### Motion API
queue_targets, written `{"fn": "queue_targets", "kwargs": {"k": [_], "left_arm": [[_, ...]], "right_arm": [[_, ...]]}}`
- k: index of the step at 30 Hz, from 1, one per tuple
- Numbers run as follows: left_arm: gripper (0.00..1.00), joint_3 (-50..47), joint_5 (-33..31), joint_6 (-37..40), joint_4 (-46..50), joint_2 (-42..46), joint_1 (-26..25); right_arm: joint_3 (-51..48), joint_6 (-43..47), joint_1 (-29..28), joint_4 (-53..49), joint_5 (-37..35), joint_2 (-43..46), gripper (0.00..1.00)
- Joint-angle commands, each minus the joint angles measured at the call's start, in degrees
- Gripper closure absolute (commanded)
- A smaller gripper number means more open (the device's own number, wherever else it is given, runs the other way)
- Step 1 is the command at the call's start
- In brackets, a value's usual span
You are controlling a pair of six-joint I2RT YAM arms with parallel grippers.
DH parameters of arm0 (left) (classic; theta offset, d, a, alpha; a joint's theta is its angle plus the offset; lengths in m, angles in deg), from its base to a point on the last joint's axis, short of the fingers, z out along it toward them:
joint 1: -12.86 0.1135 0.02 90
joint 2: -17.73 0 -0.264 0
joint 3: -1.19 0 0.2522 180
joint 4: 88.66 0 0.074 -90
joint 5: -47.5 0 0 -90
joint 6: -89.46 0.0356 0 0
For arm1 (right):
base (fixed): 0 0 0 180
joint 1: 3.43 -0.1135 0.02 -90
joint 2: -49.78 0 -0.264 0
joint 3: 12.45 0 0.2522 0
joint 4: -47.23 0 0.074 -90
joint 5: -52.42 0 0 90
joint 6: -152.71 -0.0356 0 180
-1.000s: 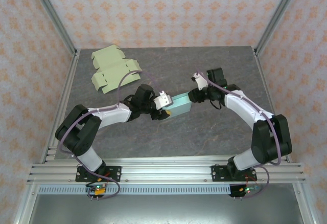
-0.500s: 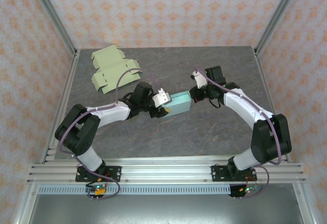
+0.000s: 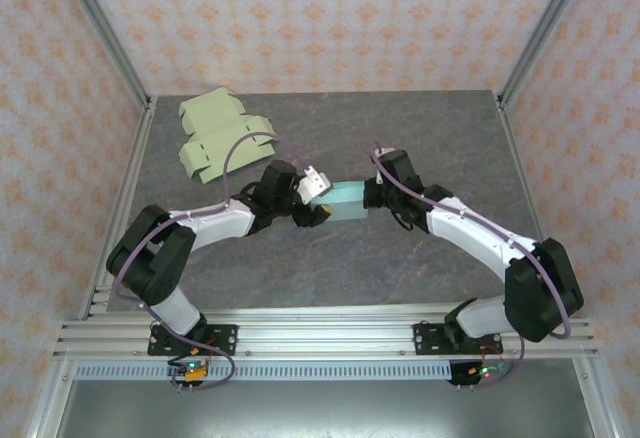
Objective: Fold the paper box
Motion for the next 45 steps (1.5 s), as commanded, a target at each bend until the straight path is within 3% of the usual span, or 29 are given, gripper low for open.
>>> {"fn": "queue_targets", "kwargs": {"k": [1,5,6,13,14,16,19,27,32,37,41,45], "left_arm": [[0.23,-2.15,-4.14,-7.18,-4.63,6.47,0.41],[0.09,-4.37,-9.9,-17.43,-4.91,13.63,0.44],[0.02,-4.35,-11.85,-19.84,-3.06,15.45,0.4],[0.0,-2.37,-12.41,-27.65,7.12,18.66,1.7],[0.03,-1.55,-11.69,-27.93,8.24,17.74,1.89],[0.24,1.16,-10.3,-26.12,11.47,14.85,1.87],[0.44,4.63,-9.9,-24.68,13.62,11.4,1.61],[0.59,10.03,-10.82,-19.83,16.76,6.96,1.25],[0.8,11.68,-8.38,-19.17,18.08,5.93,1.15],[0.67,11.61,-7.81,-18.79,19.94,5.99,0.81],[0.7,11.12,-8.6,-17.11,20.41,5.44,0.81],[0.79,12.77,-8.43,-16.8,19.98,2.97,0.99]], "right_arm": [[-2.38,-4.28,-1.13,0.71,-5.95,0.5,1.0],[-2.5,-5.52,-2.58,1.25,-7.93,0.16,1.0],[-2.36,-5.57,-2.87,1.22,-8.15,-0.04,1.0],[-1.44,-5.97,-3.37,1.04,-8.47,-0.63,1.0],[-1.22,-6.15,-3.38,0.81,-8.49,-0.69,1.0],[-0.67,-6.28,-3.37,0.38,-8.42,-0.86,1.0],[-0.47,-6.76,-3.37,0.29,-8.23,-0.99,1.0],[-0.11,-7.84,-3.41,0.05,-8.06,-1.47,1.0],[-0.02,-8.07,-3.39,-0.39,-8.35,-1.38,1.0],[0.28,-8.28,-3.4,-0.55,-8.4,-1.57,1.0],[0.61,-8.27,-3.37,-0.45,-7.89,-2.02,1.0],[0.85,-8.21,-3.4,-0.49,-7.6,-2.42,1.0]]}}
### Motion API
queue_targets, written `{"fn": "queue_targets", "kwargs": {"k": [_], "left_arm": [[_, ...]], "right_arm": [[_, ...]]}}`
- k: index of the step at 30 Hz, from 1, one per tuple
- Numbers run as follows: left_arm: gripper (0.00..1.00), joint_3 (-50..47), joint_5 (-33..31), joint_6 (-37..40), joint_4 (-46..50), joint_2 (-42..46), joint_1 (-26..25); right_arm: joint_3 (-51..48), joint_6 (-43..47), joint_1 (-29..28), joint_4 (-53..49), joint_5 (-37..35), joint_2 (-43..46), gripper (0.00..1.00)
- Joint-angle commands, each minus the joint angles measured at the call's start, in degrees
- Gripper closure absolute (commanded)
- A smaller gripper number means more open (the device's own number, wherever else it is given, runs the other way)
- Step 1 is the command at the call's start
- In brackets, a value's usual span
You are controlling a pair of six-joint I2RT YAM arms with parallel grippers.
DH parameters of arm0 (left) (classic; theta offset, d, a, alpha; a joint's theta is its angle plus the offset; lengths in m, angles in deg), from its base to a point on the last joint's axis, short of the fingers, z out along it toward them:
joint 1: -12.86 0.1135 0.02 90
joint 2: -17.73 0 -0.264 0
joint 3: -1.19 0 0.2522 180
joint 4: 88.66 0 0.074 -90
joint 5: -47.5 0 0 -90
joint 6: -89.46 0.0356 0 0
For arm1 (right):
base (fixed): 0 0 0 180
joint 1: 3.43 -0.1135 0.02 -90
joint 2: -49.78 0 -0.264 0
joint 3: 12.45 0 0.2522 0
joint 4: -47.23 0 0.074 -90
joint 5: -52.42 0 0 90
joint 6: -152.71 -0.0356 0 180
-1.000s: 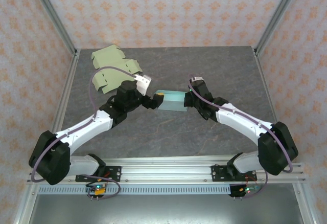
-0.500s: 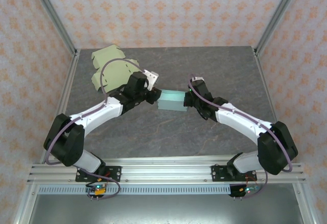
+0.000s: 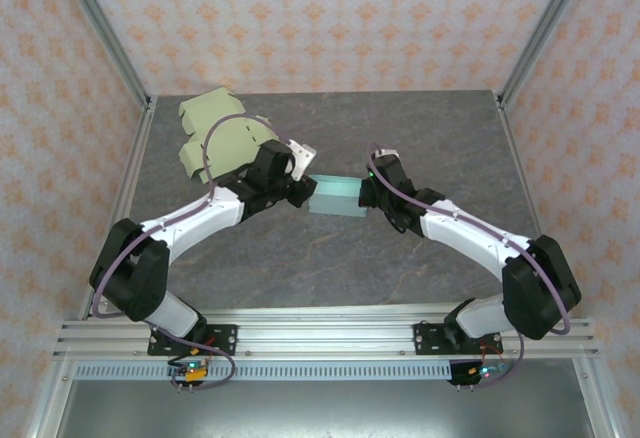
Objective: Fold the paper box
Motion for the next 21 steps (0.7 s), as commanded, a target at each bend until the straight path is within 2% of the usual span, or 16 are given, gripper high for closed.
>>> {"fn": "queue_targets", "kwargs": {"k": [1,4,8,15,16,19,21], "left_arm": [[0.79,2.72,0.61,1.32,2.08,-2.78,-0.02],[0.8,3.79,1.32,1.02,2.36,-4.14,-0.04],[0.87,4.84,1.61,-0.88,3.05,-4.79,0.07],[0.86,5.99,1.8,-8.07,3.32,-4.81,0.08],[0.82,6.12,1.81,-8.25,3.46,-4.6,0.07],[0.63,5.86,-0.72,-7.51,3.97,-2.97,0.07],[0.57,5.77,-2.62,-5.43,4.95,-1.59,0.26]], "right_arm": [[0.99,-1.04,-0.22,-2.46,-0.58,-1.3,1.0],[1.16,-1.03,-0.22,-2.6,-0.7,-1.21,1.0],[1.24,-1.18,-0.37,-2.75,-0.7,-1.07,1.0],[1.25,-1.36,-0.31,-2.43,-0.87,-1.55,1.0],[1.25,-1.39,-0.32,-2.51,-1.03,-1.55,1.0],[1.16,-1.06,-0.31,-2.57,-1.48,-1.37,1.0],[1.07,-0.87,-0.32,-2.69,-1.48,-1.36,1.0]]}}
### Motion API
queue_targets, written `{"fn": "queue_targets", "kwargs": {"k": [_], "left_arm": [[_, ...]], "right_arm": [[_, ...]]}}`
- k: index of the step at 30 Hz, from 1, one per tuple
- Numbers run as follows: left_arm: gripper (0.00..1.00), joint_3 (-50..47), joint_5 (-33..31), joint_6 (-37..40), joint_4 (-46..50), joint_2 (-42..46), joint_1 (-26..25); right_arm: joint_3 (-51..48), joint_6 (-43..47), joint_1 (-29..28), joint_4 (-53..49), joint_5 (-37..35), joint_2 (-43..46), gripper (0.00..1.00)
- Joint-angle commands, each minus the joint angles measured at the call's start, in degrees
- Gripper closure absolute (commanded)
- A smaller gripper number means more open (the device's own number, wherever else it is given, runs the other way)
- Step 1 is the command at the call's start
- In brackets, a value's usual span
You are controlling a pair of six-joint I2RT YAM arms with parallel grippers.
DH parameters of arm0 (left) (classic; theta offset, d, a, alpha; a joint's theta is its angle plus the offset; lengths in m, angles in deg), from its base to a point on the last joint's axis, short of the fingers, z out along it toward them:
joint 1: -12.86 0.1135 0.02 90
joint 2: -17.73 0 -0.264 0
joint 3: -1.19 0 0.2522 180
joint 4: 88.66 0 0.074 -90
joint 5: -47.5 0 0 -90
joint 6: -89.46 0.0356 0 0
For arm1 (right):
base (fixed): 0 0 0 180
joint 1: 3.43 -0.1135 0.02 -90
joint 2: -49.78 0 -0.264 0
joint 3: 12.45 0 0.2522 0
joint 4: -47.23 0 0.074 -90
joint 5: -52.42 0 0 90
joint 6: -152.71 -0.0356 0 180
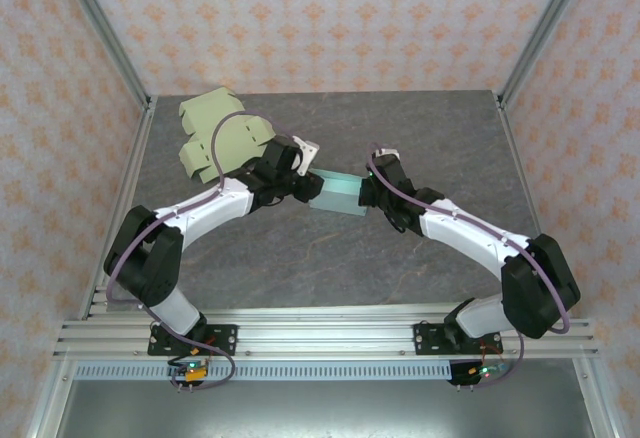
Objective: Fold the paper box
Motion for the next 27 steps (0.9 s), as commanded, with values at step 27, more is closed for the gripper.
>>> {"fn": "queue_targets", "kwargs": {"k": [27], "left_arm": [[0.64,-3.15,16.21,11.96,-3.49,1.57,7.09]], "right_arm": [[3.23,2.19,-0.34,-4.05,0.61,-2.72,1.0]]}}
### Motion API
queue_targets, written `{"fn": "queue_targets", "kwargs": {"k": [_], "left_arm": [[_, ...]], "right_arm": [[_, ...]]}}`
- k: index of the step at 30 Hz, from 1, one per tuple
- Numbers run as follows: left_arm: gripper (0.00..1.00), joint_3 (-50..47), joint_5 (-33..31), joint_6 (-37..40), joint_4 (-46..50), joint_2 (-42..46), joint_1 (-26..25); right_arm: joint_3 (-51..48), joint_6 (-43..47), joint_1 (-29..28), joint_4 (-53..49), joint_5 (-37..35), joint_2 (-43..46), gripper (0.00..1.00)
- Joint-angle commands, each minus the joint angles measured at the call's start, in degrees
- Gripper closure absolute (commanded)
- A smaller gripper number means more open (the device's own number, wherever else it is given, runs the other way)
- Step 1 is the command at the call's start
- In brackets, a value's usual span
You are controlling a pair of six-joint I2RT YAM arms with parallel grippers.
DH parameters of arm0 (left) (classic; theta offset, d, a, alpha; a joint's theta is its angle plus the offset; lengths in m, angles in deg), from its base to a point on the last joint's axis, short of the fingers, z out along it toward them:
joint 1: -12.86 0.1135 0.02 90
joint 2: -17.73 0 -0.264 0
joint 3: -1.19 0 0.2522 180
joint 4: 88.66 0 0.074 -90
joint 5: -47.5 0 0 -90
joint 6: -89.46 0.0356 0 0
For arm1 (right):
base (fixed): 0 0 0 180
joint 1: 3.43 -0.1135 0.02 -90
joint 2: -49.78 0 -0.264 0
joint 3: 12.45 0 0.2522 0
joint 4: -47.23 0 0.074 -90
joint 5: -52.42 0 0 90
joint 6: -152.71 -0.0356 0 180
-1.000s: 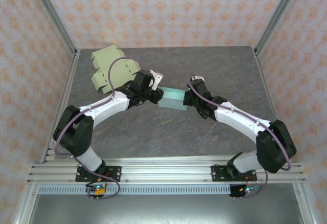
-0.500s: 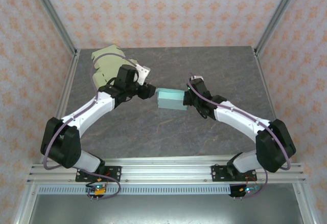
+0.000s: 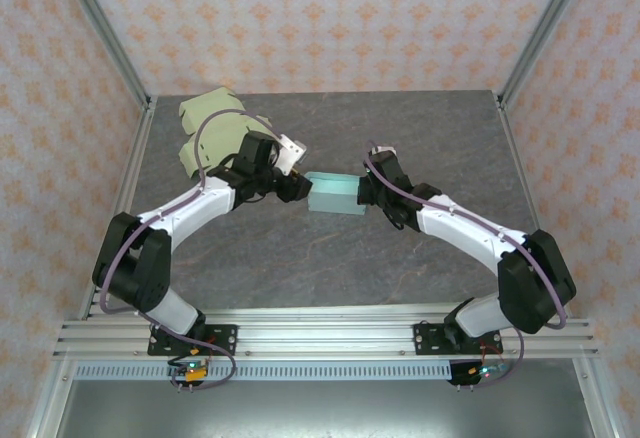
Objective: Fold the paper box
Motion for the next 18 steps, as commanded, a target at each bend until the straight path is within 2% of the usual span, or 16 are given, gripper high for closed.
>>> {"fn": "queue_targets", "kwargs": {"k": [1,3,7,11,18], "left_arm": [[0.7,-0.22,1.78,-0.76,-3.89,-1.94,-0.32],[0.82,0.02,1.51,-1.22,-4.24,-2.73,-0.5],[0.97,1.26,0.55,-1.82,-2.79,-4.02,-0.67],[1.0,1.92,-0.67,-5.29,-2.53,-3.31,-0.9],[1.0,4.04,-4.0,-12.02,-1.19,-3.28,-4.59]], "right_arm": [[0.91,0.4,-0.35,-2.26,0.44,-0.94,1.0],[0.75,0.26,-0.31,-2.03,0.48,-0.77,1.0],[0.82,-0.05,-0.35,-1.8,0.77,-0.65,1.0],[1.17,-0.29,-0.32,-1.92,0.91,-0.99,1.0],[1.87,-2.12,-0.31,-1.75,0.61,-1.71,1.0]]}}
